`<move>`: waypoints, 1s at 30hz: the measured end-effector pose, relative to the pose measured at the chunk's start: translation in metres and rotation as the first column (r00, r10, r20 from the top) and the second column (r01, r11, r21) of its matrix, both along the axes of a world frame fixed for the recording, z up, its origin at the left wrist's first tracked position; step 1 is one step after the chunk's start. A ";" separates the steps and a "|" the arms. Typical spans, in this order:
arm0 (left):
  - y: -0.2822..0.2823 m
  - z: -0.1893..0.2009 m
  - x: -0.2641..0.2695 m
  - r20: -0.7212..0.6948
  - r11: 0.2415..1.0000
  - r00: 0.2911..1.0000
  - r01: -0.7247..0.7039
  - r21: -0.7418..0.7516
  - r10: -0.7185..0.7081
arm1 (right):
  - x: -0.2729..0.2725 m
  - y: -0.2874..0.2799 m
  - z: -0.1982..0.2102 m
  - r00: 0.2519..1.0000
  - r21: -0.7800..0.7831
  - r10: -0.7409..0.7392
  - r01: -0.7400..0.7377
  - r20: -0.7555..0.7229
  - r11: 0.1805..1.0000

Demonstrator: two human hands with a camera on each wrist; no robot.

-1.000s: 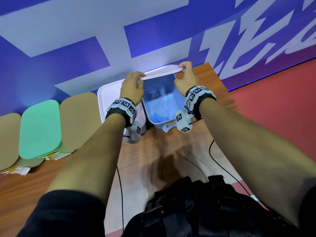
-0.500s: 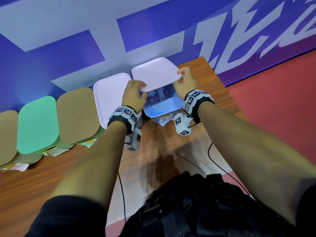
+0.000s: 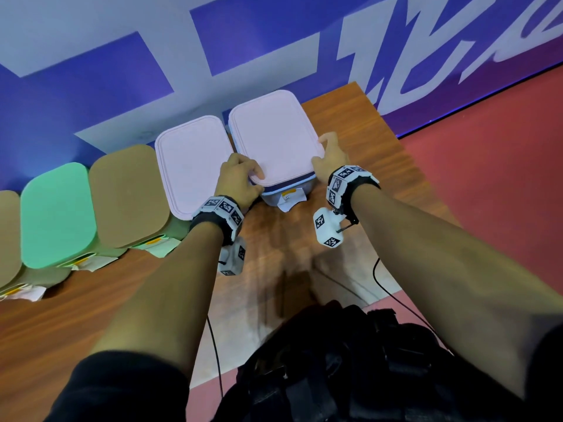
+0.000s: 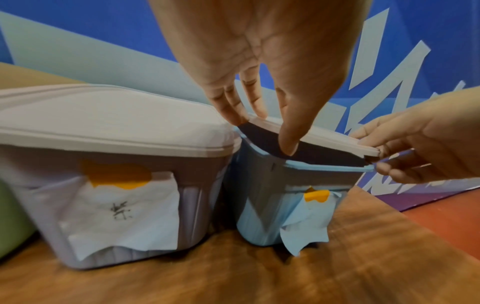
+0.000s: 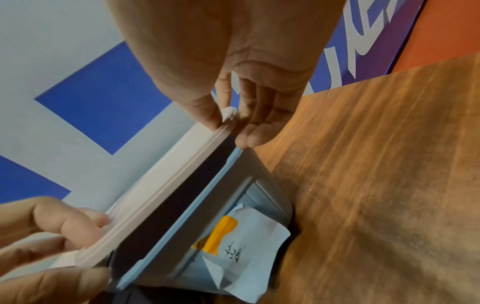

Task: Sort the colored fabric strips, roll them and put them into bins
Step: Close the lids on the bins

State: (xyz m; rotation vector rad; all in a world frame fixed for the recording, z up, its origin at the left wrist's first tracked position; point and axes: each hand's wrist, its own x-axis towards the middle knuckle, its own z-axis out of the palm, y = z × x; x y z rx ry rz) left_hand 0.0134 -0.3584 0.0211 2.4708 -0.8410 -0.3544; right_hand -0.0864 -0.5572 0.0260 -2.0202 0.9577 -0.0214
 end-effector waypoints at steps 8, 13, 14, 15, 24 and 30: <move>0.002 -0.007 -0.005 -0.045 1.000 0.999 -0.012 0.004 0.012 | 0.004 0.003 -0.001 0.999 -0.013 -0.025 0.025 -0.023 1.000; 0.001 -0.006 -0.004 -0.093 1.000 0.996 -0.001 0.025 0.003 | 0.003 0.003 0.000 0.998 -0.001 -0.037 0.037 -0.056 0.999; 0.000 -0.006 -0.004 -0.094 0.999 0.996 0.001 0.038 0.002 | 0.002 0.003 0.000 0.997 0.000 -0.040 0.040 -0.066 0.999; 0.000 -0.006 -0.003 -0.094 0.999 0.996 0.002 0.047 0.002 | 0.002 0.003 0.000 0.996 0.001 -0.038 0.038 -0.077 0.999; -0.002 -0.006 0.002 -0.101 0.991 0.995 0.025 0.128 -0.012 | 0.003 -0.001 0.006 0.986 -0.001 0.025 -0.025 -0.163 1.000; -0.001 -0.013 0.005 -0.065 0.988 0.998 0.018 0.156 -0.008 | 0.002 0.000 0.005 0.975 0.010 0.054 -0.054 -0.216 0.999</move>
